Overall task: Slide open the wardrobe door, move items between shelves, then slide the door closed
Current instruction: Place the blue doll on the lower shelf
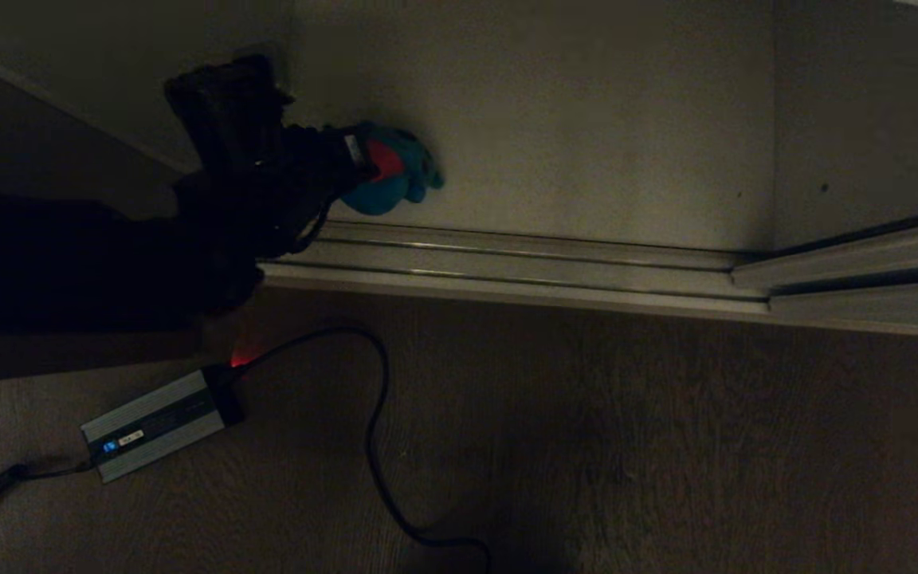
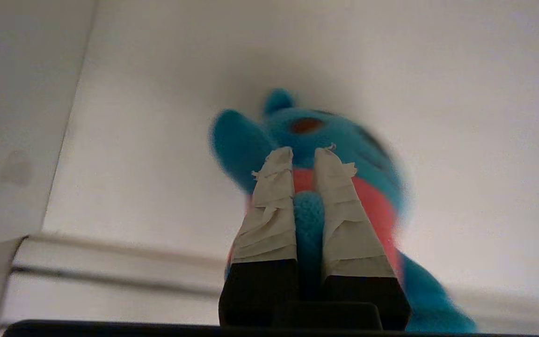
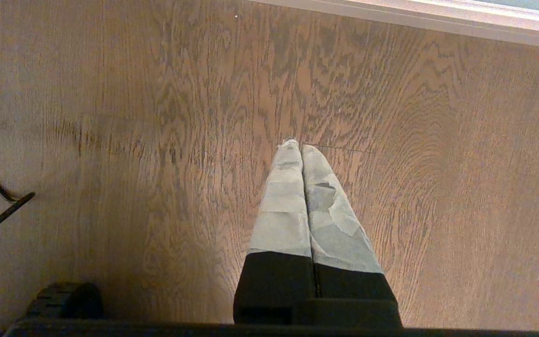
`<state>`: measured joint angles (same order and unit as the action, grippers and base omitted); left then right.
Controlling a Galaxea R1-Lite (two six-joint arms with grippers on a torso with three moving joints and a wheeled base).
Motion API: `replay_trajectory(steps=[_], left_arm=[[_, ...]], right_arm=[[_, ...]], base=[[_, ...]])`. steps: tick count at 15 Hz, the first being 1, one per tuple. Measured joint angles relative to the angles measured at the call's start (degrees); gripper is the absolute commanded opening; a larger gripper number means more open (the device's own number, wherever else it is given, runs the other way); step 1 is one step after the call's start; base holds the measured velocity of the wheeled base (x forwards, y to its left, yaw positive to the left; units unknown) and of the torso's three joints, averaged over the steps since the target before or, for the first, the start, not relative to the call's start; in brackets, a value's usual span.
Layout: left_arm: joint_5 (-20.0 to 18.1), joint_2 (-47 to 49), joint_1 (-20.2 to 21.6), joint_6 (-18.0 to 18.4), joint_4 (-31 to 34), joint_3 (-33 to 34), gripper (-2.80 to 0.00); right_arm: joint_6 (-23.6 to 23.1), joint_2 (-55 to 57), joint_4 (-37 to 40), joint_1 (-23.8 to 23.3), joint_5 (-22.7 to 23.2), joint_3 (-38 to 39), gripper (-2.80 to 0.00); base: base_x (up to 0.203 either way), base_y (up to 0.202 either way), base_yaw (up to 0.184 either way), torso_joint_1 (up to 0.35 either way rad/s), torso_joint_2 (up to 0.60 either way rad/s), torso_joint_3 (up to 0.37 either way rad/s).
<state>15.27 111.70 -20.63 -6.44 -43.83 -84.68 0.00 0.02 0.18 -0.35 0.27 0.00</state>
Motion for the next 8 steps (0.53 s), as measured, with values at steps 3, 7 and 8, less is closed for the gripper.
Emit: replay_trajectory(steps=[3,7,8], left_arm=[[7.0,6.3,-0.8,1.1,-8.2,-5.0,-2.8],[10.3,11.1,-1.9,7.0,-20.0,-5.7,-2.8],[10.4,11.8,-2.0,7.2,-20.1,-5.0,-2.8]], right_arm=[[0.0,0.0,0.0,0.0,0.0,0.0,-2.8],[0.0,0.0,0.0,0.0,0.0,0.0,-2.8],[0.0,0.0,0.0,0.0,0.0,0.0,-2.8]], base=[[0.0,0.0,0.0,0.0,0.0,0.0],[0.0,0.0,0.0,0.0,0.0,0.0],[0.0,0.0,0.0,0.0,0.0,0.0]])
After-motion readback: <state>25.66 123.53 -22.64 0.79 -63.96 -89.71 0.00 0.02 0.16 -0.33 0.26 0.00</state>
